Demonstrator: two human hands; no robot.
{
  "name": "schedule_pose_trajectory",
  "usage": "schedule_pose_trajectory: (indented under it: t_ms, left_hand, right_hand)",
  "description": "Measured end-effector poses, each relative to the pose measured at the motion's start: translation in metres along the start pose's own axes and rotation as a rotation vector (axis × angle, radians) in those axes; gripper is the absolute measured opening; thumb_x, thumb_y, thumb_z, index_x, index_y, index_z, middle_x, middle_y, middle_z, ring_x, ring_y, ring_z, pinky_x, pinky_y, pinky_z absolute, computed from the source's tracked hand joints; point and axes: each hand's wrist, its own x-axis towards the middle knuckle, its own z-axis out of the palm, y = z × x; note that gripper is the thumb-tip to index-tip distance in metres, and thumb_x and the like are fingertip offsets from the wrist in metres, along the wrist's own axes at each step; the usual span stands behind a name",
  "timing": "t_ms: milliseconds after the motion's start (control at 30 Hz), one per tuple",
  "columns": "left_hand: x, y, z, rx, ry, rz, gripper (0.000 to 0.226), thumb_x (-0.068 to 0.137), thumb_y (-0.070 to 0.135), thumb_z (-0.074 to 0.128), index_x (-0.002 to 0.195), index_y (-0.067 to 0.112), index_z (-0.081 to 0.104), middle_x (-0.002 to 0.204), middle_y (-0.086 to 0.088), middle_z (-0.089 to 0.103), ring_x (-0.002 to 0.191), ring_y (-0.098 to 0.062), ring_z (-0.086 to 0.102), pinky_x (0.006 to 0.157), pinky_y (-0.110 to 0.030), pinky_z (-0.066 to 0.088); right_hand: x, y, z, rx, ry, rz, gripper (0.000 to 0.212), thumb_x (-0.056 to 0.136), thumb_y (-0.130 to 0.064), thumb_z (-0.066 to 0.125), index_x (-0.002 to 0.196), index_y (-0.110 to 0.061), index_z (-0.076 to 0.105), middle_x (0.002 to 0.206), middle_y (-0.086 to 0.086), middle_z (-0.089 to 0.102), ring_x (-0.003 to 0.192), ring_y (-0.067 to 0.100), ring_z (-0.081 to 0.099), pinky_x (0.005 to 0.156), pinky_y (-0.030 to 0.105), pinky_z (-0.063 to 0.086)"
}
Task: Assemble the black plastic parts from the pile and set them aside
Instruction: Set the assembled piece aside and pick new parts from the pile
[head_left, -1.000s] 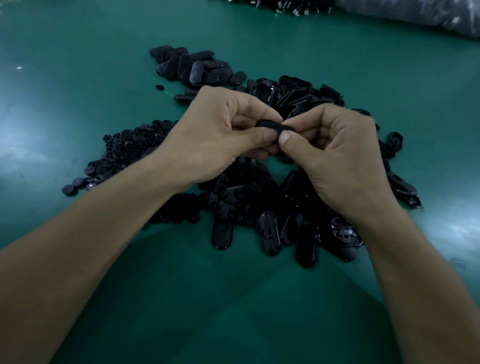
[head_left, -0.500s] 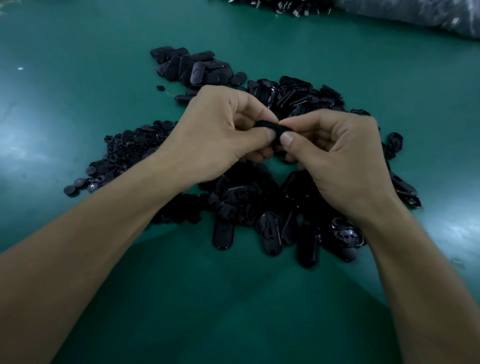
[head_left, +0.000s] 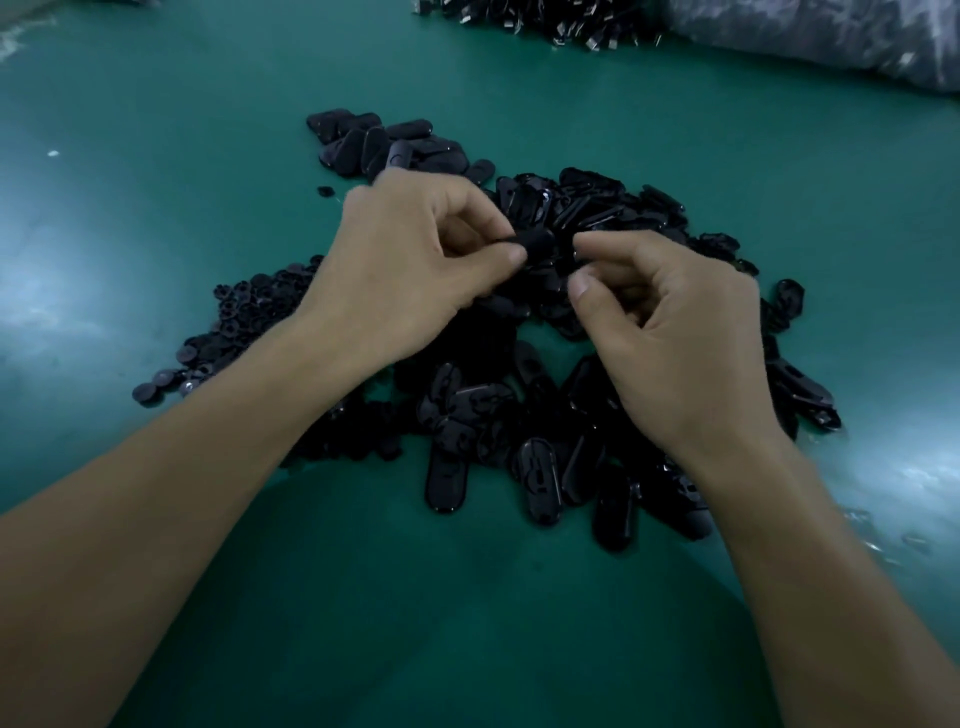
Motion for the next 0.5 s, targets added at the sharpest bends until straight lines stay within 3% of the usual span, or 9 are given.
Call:
schedule_pose_trajectory:
  t_ms: [100, 200, 367, 500]
  left_hand:
    - [0.014, -0.008, -0.008, -0.020, 0.127, -0.067, 0.014, 0.088, 0.024, 0.077, 0.081, 0.033, 0.068, 0.066, 0.014, 0.072, 0.058, -0.006, 0.070, 0.059, -0.017, 0.054]
    - [0.031, -0.020, -0.015, -0.001, 0.214, -0.135, 0.011, 0.089, 0.016, 0.074, 0.090, 0.027, 0.071, 0.064, 0.012, 0.072, 0.058, -0.006, 0.071, 0.061, -0.019, 0.056]
    - [0.063, -0.036, -0.023, 0.054, 0.292, -0.206, 0.009, 0.089, 0.016, 0.074, 0.088, 0.023, 0.069, 0.066, 0.003, 0.071, 0.054, -0.003, 0.069, 0.057, -0.016, 0.054]
    - [0.081, -0.043, -0.025, 0.115, 0.322, -0.234, 0.017, 0.089, 0.018, 0.074, 0.075, 0.027, 0.068, 0.066, 0.002, 0.070, 0.048, 0.002, 0.062, 0.058, -0.016, 0.053]
  right_hand:
    - [0.002, 0.004, -0.004, -0.127, 0.061, 0.024, 0.017, 0.096, -0.018, 0.064, 0.110, -0.018, 0.073, 0.085, -0.017, 0.065, 0.078, -0.005, 0.062, 0.078, 0.010, 0.049]
    - [0.003, 0.008, -0.008, -0.247, 0.071, 0.058, 0.013, 0.096, -0.020, 0.064, 0.105, -0.019, 0.073, 0.088, -0.007, 0.066, 0.083, 0.010, 0.061, 0.083, 0.030, 0.053]
    - [0.000, 0.010, -0.006, -0.432, -0.078, 0.120, 0.034, 0.094, -0.038, 0.062, 0.123, -0.021, 0.067, 0.108, 0.000, 0.061, 0.112, 0.022, 0.053, 0.092, 0.026, 0.035]
    - [-0.003, 0.006, -0.005, -0.481, -0.149, 0.143, 0.053, 0.093, -0.050, 0.060, 0.140, -0.025, 0.054, 0.118, 0.001, 0.054, 0.119, 0.021, 0.043, 0.092, 0.028, 0.031]
